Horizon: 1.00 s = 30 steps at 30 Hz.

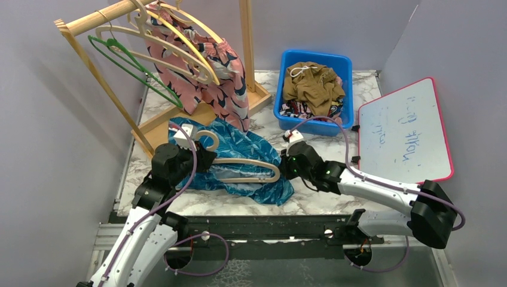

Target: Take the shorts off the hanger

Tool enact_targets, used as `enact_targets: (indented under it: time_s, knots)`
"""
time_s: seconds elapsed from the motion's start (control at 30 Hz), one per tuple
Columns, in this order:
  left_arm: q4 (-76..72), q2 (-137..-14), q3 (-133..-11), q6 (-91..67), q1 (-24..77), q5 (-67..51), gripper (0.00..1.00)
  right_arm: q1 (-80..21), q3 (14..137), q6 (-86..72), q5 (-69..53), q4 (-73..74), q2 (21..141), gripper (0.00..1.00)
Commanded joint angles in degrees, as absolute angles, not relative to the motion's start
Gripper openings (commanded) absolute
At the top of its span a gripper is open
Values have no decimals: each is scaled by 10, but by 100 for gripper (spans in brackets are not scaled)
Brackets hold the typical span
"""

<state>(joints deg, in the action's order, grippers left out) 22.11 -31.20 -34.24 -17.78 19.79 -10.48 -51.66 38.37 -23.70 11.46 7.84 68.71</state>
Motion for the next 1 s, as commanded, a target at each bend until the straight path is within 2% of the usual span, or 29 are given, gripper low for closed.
enact_targets:
  time_s: [0.0, 0.2, 0.37, 0.5, 0.6, 0.77, 0.97]
  knots:
    - [207, -313, -345, -173, 195, -87, 0, -512, 405, -255, 185, 134, 673, 9]
    - [206, -330, -345, -171, 196, -98, 0, -512, 374, -190, 130, 99, 557, 39]
    - [206, -337, -346, -171, 196, -101, 0, -512, 384, -177, 140, 120, 496, 43]
    - [206, -334, -345, -171, 195, -101, 0, -512, 371, -142, -7, 67, 476, 55]
    - [207, -331, -345, -170, 196, -103, 0, -512, 367, -132, -112, 41, 515, 64]
    - [205, -326, -346, -170, 196, -105, 0, -512, 376, -135, -131, 50, 595, 66]
    - [204, -322, -345, -171, 196, -106, 0, -512, 344, -126, -182, -4, 609, 65]
